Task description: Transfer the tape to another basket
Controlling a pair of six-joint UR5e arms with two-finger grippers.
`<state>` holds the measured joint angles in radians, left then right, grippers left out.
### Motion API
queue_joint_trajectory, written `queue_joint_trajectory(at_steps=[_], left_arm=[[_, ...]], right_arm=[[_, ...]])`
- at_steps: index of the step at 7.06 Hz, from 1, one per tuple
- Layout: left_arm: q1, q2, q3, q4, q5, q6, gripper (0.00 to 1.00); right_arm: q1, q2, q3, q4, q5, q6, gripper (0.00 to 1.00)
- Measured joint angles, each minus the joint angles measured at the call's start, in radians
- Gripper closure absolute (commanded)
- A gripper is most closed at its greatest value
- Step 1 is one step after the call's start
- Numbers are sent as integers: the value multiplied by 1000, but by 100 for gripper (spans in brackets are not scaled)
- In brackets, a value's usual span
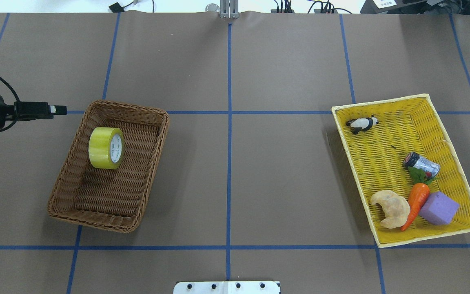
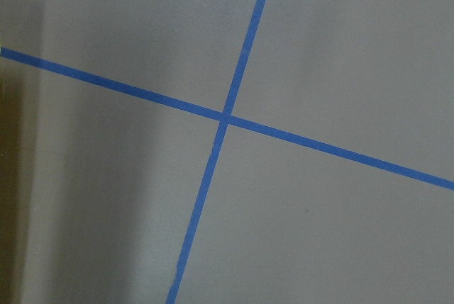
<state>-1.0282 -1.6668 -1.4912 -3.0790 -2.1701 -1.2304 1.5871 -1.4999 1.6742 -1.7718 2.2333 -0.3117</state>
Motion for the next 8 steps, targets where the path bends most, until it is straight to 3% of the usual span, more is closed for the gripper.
queue_joint_trajectory(at_steps=[5, 8], left_arm=[[-273, -6, -60, 537, 5, 758, 2], [-406, -1, -62, 877, 3, 1115, 2]], right_arm=[[0, -6, -8, 0, 3, 1, 0], [-1, -13, -9, 0, 2, 2, 0]])
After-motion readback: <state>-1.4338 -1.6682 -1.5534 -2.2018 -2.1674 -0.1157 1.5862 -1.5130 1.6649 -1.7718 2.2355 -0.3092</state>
